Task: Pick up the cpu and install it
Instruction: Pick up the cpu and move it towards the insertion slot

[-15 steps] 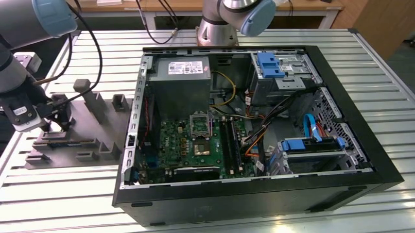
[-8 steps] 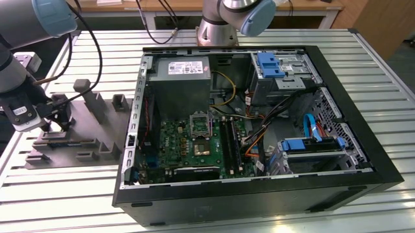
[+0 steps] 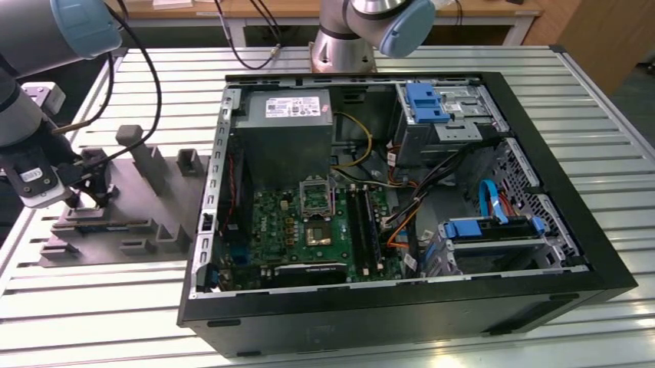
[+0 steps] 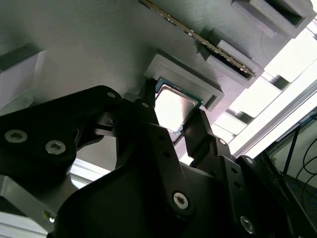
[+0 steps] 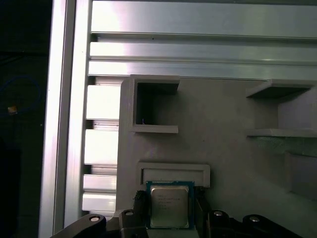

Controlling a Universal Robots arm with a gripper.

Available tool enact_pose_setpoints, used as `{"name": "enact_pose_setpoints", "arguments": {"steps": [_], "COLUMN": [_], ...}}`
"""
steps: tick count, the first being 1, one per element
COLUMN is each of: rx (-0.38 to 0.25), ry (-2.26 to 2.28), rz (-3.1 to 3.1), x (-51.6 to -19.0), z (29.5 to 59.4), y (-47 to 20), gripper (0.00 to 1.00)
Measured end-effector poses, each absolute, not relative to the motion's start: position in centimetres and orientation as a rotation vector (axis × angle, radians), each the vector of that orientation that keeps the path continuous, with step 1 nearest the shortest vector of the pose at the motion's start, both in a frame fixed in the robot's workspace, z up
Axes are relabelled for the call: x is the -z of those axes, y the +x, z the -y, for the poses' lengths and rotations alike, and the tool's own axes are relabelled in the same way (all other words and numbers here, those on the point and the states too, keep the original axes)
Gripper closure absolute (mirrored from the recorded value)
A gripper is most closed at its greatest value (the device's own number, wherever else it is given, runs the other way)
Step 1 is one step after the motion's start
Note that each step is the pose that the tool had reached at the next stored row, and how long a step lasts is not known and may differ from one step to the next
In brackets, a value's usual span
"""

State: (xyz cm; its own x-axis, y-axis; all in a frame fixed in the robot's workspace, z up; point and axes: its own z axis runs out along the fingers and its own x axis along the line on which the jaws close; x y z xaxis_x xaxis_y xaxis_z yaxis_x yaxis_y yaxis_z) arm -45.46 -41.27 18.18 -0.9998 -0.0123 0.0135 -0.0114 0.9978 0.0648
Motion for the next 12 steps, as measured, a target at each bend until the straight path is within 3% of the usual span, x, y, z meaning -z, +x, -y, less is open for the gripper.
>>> {"name": "enact_pose_setpoints", "arguments": {"steps": [12], "rx": [0.101], "ry": [0.019], "rz": [3.126], "x": [-18.97], "z": [41.27], "y": [-45.46], "gripper": [0.53]}}
